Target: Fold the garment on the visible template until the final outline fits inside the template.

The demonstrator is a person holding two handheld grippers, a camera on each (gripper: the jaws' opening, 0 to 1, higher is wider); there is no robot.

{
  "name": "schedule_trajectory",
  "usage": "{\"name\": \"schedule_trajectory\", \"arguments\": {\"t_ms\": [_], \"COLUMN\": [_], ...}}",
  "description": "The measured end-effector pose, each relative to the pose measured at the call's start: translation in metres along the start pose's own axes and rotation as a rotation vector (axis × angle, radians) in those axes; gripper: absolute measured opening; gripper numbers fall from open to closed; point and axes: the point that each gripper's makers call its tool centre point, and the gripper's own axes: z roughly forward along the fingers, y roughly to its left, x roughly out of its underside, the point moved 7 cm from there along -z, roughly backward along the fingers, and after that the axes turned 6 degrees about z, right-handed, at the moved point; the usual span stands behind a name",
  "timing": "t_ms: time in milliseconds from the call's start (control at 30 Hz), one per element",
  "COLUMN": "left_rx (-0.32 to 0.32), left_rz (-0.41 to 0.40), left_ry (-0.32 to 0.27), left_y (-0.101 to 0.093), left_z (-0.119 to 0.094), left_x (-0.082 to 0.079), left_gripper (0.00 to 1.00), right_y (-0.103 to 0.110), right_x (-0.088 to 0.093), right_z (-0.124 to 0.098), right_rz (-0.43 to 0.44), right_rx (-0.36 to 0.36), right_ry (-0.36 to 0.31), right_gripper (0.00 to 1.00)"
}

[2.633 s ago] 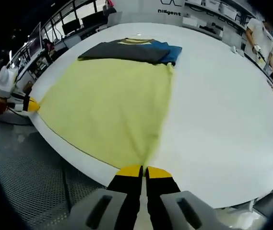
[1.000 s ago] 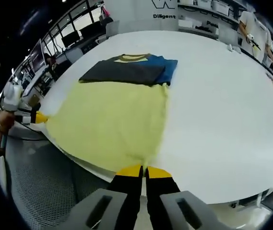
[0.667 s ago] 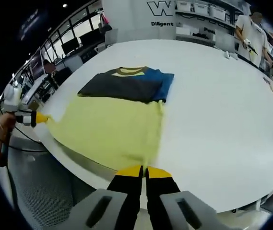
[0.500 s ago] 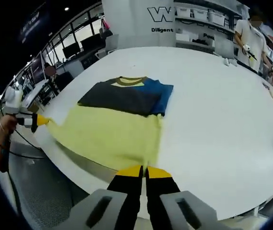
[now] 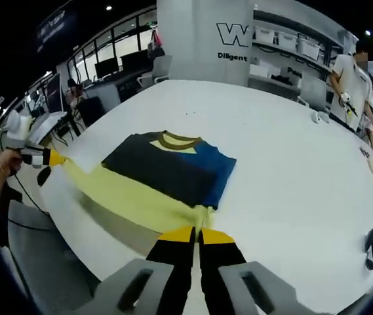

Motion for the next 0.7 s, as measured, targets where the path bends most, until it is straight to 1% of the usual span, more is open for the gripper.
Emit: {"name": "schedule_trajectory", "arguments": {"t_ms": [67,133,200,233,300,400,500,533,700], "left_rx": [-0.002,-0.009,-0.01,-0.017,-0.021,-0.027,-0.026,-0.033,-0.06], "left_rz": [0.0,0.01,0.011,0.015,0.018,0.038,0.03,0.024,0.021], "left_ry": [-0.009,-0.018,-0.021,-0.031,-0.04,-0.058,-0.077,-0.095,-0.128], "left_y": [0.002,0.006,0.008,0.01,0.012,0.015,0.017,0.018,0.023], "left_z": [0.001,0.004,0.005,0.007,0.01,0.016,0.019,0.021,0.03], "left_x": [-0.006,-0.015,-0.02,-0.026,-0.033,-0.045,-0.056,-0.062,-0.081], "left_gripper": [0.07,0.07,0.07,0.07,0.07,0.07,0.07,0.07,0.07], "right_y": [-0.001,-0.003,-0.003,-0.004,-0.005,-0.008,-0.011,-0.013,-0.016], "right_x": [-0.009,-0.021,-0.026,-0.033,-0.04,-0.048,-0.056,-0.059,-0.069], "right_z": [0.001,0.004,0.005,0.008,0.011,0.016,0.02,0.021,0.028], "right_rz": [-0.011,-0.017,-0.019,-0.026,-0.04,-0.058,-0.061,-0.055,-0.041], "right_rx": [0.007,0.008,0.01,0.011,0.014,0.023,0.036,0.039,0.037], "right_ry": [-0.011,-0.029,-0.034,-0.039,-0.04,-0.036,-0.036,-0.036,-0.042], "right_gripper": [0.0,0.0,0.0,0.0,0.0,0.0,0.0,0.0,0.0]}}
